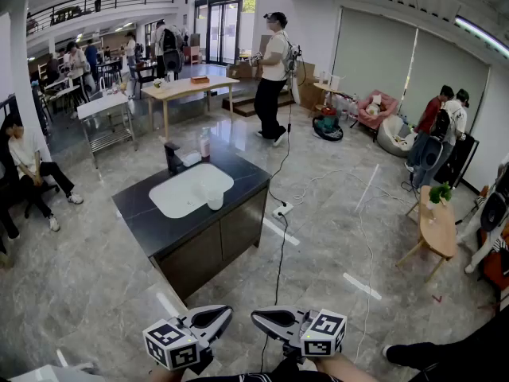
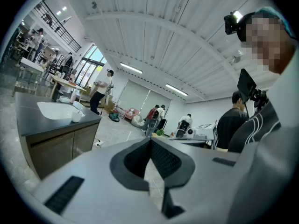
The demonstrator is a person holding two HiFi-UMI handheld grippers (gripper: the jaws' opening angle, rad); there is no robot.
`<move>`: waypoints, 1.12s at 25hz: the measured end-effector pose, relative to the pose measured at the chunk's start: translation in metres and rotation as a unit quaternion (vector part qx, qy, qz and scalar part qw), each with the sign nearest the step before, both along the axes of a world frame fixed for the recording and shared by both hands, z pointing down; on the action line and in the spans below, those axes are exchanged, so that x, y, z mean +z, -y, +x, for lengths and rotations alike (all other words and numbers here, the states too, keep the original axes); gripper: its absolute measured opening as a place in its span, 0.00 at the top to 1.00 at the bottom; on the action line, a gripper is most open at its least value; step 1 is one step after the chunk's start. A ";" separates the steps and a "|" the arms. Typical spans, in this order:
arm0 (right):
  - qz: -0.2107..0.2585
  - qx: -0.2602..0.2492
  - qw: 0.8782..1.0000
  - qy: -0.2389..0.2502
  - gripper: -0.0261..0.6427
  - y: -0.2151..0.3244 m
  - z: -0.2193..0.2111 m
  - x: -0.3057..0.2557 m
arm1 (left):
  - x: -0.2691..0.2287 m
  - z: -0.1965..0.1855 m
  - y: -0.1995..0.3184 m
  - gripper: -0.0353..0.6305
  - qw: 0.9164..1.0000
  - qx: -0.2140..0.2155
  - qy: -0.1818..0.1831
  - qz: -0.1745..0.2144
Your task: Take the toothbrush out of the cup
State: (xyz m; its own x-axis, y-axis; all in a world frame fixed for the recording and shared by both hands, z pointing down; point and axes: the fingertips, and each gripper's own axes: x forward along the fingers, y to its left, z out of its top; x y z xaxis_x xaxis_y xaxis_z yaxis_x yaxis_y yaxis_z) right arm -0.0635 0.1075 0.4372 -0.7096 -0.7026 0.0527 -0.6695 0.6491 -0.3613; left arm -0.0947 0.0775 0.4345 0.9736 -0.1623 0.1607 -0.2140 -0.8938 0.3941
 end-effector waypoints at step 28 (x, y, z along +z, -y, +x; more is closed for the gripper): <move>0.034 -0.005 0.999 -0.003 0.95 0.067 0.027 0.010 | 0.013 -0.001 0.061 0.94 0.998 -0.059 0.011 -0.017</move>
